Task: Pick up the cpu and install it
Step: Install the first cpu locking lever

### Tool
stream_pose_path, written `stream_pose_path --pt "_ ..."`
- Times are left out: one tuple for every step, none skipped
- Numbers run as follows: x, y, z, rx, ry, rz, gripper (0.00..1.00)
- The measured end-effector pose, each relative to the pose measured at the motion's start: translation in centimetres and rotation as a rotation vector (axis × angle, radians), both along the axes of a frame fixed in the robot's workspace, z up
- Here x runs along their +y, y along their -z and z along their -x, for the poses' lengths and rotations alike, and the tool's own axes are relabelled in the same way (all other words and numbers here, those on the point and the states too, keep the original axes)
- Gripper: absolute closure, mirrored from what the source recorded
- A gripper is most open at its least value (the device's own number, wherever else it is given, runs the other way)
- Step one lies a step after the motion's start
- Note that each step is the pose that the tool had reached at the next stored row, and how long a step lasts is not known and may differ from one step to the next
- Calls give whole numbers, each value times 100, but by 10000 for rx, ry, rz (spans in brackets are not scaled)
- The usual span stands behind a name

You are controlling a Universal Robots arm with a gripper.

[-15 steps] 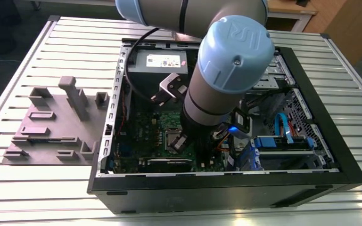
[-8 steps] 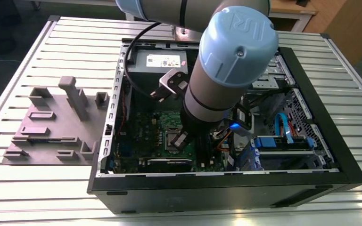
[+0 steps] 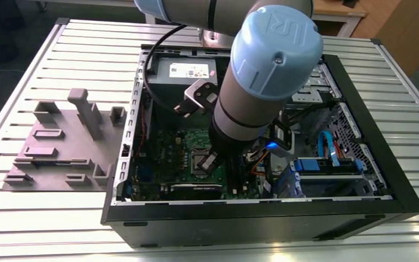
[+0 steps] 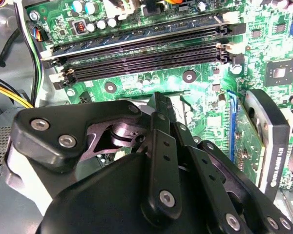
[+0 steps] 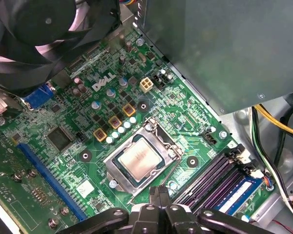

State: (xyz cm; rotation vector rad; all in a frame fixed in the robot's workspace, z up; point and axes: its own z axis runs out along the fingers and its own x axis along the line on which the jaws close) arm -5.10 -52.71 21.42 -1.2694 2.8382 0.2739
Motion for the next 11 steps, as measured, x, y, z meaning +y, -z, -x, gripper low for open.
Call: stream_pose_path --pt "2 -1 0 1 0 2 90" --pt "4 -1 1 1 0 2 90" --pt "8 -1 2 1 1 2 90" --pt "11 -3 2 0 0 1 90" --pt "13 -11 3 0 0 1 90" --pt "16 -18 4 0 0 -1 90" --pt "20 -24 4 0 0 0 90" --pt "26 -26 7 0 1 1 90" --pt "34 -27 10 0 1 2 90" --pt "44 -27 15 -1 0 1 90" --pt "54 -26 21 -2 0 1 90"
